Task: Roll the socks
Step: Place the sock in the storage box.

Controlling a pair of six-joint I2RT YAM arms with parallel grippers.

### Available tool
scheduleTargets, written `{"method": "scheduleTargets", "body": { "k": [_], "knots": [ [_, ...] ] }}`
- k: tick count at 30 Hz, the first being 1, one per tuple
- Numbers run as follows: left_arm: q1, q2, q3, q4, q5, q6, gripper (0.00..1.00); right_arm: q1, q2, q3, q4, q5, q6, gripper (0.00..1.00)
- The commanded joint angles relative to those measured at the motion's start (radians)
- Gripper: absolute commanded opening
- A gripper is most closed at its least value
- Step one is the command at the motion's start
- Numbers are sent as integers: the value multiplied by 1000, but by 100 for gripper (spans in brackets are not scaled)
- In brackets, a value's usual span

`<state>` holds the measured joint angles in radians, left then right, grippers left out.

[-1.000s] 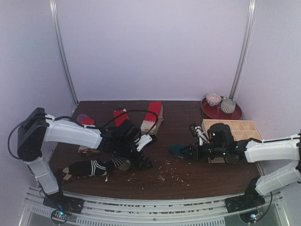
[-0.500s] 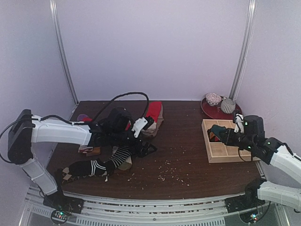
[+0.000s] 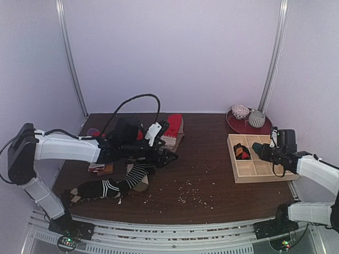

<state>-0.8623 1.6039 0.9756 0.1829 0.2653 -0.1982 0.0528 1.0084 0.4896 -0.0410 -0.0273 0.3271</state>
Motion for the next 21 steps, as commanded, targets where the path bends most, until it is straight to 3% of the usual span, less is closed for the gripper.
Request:
{"method": "scheduleTargets", "body": {
  "k": [1, 7, 15, 21],
  "knots": [
    [13, -52, -56, 158, 12, -15, 98, -40, 47, 106, 19, -24, -221, 1],
    [14, -45, -71, 197, 23, -1, 98, -116, 165, 204, -26, -87, -461, 1],
    [14, -21, -53, 172, 35, 9, 98, -160, 279, 247, -62, -285, -529, 2],
    [15, -21, -97, 234, 51, -6, 98, -164, 316, 242, -96, -238, -566, 2]
  ]
}}
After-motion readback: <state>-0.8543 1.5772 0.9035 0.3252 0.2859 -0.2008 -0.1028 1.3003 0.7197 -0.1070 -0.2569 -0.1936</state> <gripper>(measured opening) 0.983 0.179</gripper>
